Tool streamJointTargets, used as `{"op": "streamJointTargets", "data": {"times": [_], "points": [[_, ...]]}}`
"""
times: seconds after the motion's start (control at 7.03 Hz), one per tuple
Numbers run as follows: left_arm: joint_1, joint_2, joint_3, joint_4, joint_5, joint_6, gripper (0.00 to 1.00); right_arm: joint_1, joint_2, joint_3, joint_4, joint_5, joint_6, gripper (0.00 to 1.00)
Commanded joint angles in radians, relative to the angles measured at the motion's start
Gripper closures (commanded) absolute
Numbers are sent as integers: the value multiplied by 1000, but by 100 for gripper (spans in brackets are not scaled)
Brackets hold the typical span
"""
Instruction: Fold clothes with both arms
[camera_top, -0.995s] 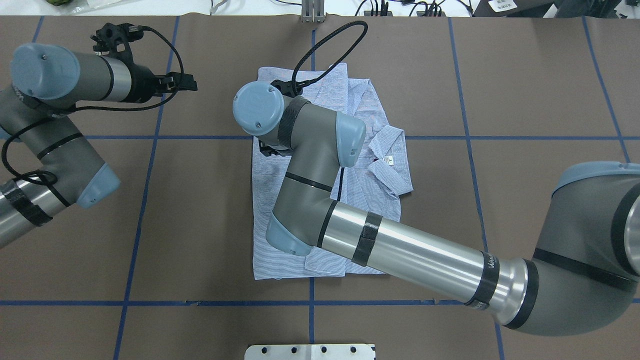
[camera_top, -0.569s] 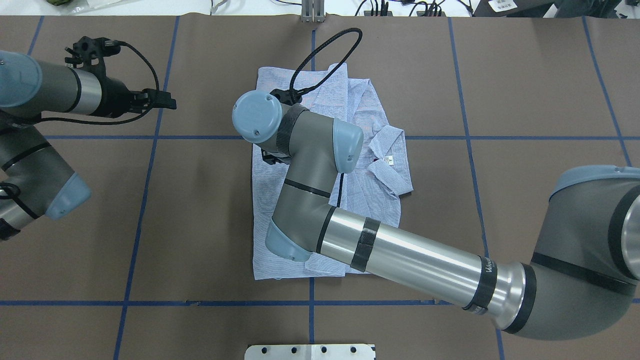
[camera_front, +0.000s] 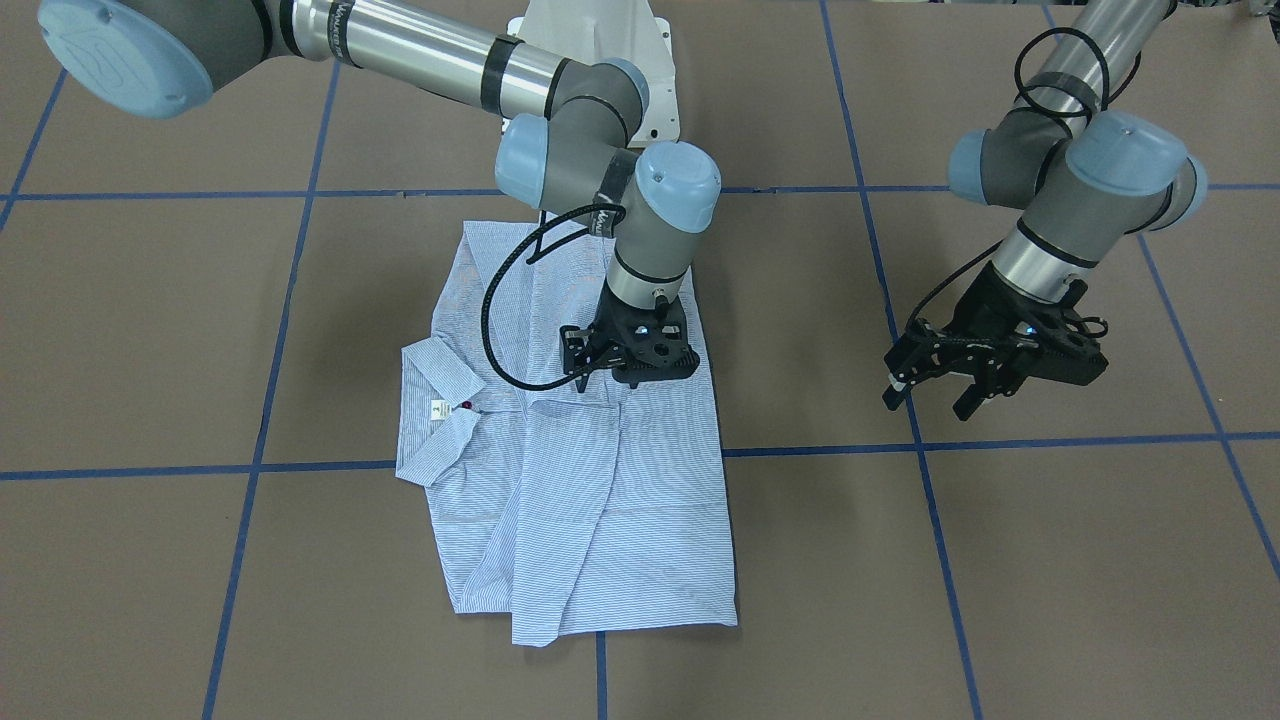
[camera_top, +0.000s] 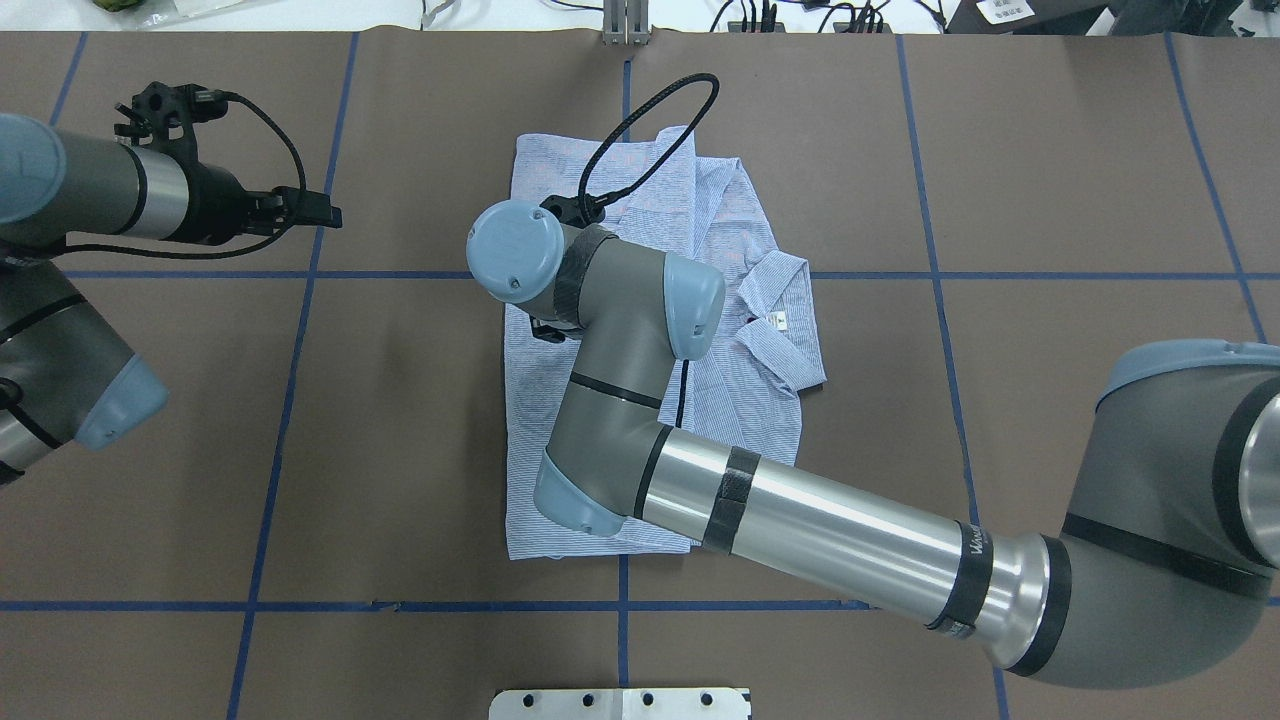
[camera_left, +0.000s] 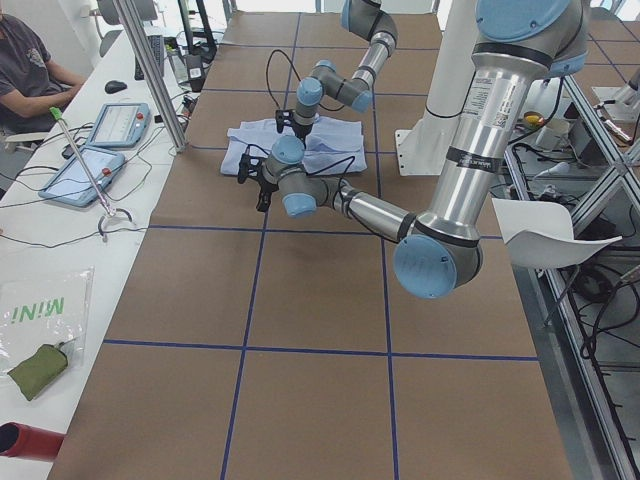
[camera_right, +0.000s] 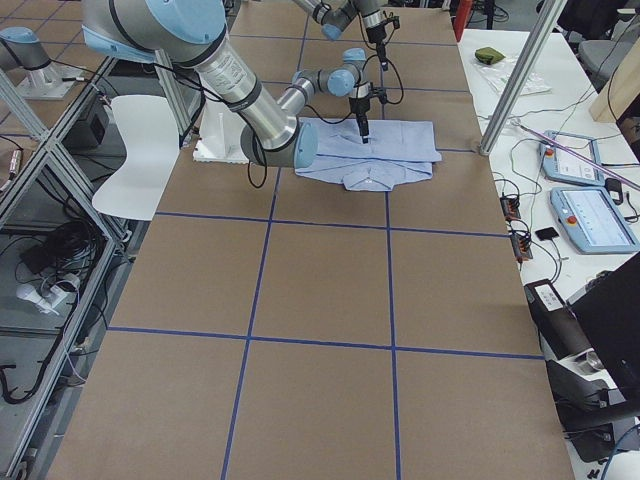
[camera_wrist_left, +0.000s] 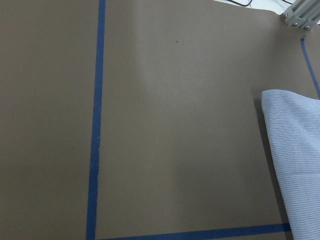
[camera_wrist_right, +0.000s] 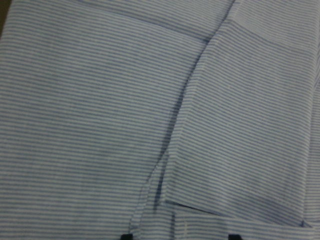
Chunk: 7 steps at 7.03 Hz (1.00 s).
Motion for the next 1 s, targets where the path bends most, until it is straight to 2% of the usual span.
{"op": "streamJointTargets", "data": {"times": [0.0, 0.85], "points": [[2, 0, 1, 0, 0, 0, 0, -1, -1, -5, 2, -10, -13, 30], [4, -1, 7, 0, 3, 1, 0, -1, -1, -3, 14, -8, -16, 28]]}}
